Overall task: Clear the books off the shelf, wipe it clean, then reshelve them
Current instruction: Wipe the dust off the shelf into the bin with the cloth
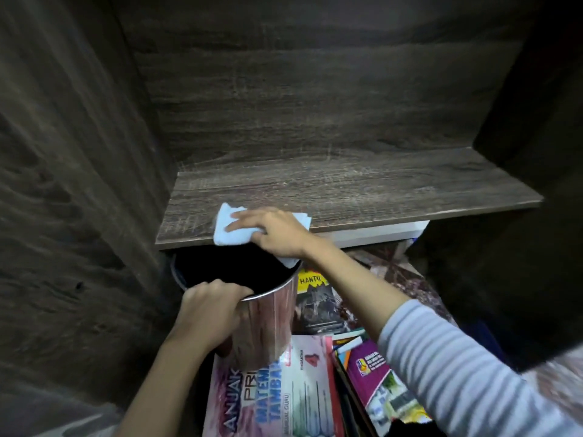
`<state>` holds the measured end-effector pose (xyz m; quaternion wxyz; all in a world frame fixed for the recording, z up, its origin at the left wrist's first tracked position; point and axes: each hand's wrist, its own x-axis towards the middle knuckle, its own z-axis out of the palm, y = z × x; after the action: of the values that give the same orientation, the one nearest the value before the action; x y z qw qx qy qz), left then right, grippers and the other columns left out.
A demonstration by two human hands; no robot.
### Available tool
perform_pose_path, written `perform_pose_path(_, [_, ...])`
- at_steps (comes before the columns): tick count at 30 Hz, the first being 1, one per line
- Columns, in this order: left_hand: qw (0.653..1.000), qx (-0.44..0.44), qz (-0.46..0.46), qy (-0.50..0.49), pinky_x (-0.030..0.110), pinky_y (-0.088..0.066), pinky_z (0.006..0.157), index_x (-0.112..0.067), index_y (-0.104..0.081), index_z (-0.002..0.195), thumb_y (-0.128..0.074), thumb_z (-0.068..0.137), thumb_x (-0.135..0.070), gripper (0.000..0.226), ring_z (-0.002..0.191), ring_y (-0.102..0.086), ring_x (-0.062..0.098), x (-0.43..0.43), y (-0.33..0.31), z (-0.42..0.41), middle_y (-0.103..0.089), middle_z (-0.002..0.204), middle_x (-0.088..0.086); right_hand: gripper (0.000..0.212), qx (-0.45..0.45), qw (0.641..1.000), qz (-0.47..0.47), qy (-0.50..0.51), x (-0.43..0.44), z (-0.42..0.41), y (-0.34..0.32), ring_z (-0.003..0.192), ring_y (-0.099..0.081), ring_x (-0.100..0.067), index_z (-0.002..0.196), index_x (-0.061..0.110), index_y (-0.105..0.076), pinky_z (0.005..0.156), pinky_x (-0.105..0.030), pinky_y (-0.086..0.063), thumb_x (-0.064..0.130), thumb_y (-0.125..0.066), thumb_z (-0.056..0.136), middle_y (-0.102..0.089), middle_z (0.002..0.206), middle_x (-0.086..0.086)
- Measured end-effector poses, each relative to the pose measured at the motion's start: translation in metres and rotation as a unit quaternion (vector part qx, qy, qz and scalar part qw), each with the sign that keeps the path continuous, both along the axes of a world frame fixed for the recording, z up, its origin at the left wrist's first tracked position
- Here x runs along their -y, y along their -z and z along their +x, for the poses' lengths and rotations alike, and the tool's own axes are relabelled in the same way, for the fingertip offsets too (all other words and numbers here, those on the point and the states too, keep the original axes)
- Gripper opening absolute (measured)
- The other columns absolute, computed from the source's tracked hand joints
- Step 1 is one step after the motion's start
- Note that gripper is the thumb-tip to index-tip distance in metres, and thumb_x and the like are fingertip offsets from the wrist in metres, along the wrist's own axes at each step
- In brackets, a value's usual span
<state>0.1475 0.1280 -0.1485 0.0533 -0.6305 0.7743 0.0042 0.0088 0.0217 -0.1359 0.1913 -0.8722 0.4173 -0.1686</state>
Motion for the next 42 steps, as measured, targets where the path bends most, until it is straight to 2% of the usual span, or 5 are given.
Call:
perform_pose_path(8, [0.999, -0.024, 0.018, 0.024, 0.026, -0.039, 0.083, -0.040, -0.059, 0.114, -0.051, 0.087, -0.038, 0.027, 0.109, -0.055, 0.021, 0.003, -0.003, -0.032, -0.063, 0.114, -0.001, 0.053, 0.045, 0.993, 0.107, -0.022, -0.018, -0.028, -0.017, 0.129, -0.047, -0.019, 0.116, 0.020, -0.069, 0.109, -0.027, -0.032, -0.006, -0.044, 0.076, -0.058, 0.133, 0.000])
perform_pose_path(15, [0.996, -0.022, 0.048, 0.071, 0.028, -0.043, 0.084, -0.033, -0.062, 0.109, -0.055, 0.083, -0.030, 0.027, 0.110, -0.058, 0.023, 0.009, -0.004, -0.074, -0.066, 0.111, 0.002, 0.043, 0.285, 0.934, 0.150, 0.155, -0.029, -0.103, -0.027, 0.116, -0.052, -0.008, 0.121, 0.008, -0.062, 0.097, -0.015, -0.036, -0.009, -0.047, 0.085, -0.060, 0.129, -0.005])
perform_pose_path(19, [0.993, -0.017, 0.043, 0.105, 0.028, -0.043, 0.084, -0.033, -0.062, 0.109, -0.055, 0.085, -0.030, 0.026, 0.111, -0.058, 0.023, 0.015, -0.004, -0.106, -0.067, 0.111, -0.002, 0.050, 0.116, 0.953, -0.007, 0.280, -0.020, -0.148, -0.020, 0.122, -0.049, -0.031, 0.132, 0.014, -0.047, 0.098, -0.033, -0.036, -0.001, -0.048, 0.084, -0.052, 0.136, -0.010])
perform_pose_path(24, [0.990, 0.000, 0.024, 0.140, 0.029, -0.044, 0.085, -0.030, -0.061, 0.112, -0.054, 0.086, -0.030, 0.027, 0.112, -0.058, 0.025, 0.022, -0.001, -0.147, -0.066, 0.113, 0.002, 0.046, -0.142, 0.951, -0.026, 0.272, -0.010, -0.168, -0.001, 0.131, -0.034, -0.034, 0.139, 0.030, -0.041, 0.103, -0.043, -0.035, 0.021, -0.045, 0.094, -0.022, 0.155, -0.001])
perform_pose_path(42, [0.975, -0.010, 0.026, 0.218, 0.033, -0.040, 0.088, -0.021, -0.060, 0.116, -0.046, 0.093, -0.019, 0.026, 0.108, -0.059, 0.030, 0.045, 0.023, -0.285, -0.065, 0.112, 0.010, 0.049, -0.136, 0.921, 0.003, 0.366, 0.084, -0.262, -0.012, 0.130, -0.035, -0.035, 0.137, 0.034, -0.046, 0.104, -0.042, -0.034, 0.015, -0.042, 0.093, -0.033, 0.149, -0.005])
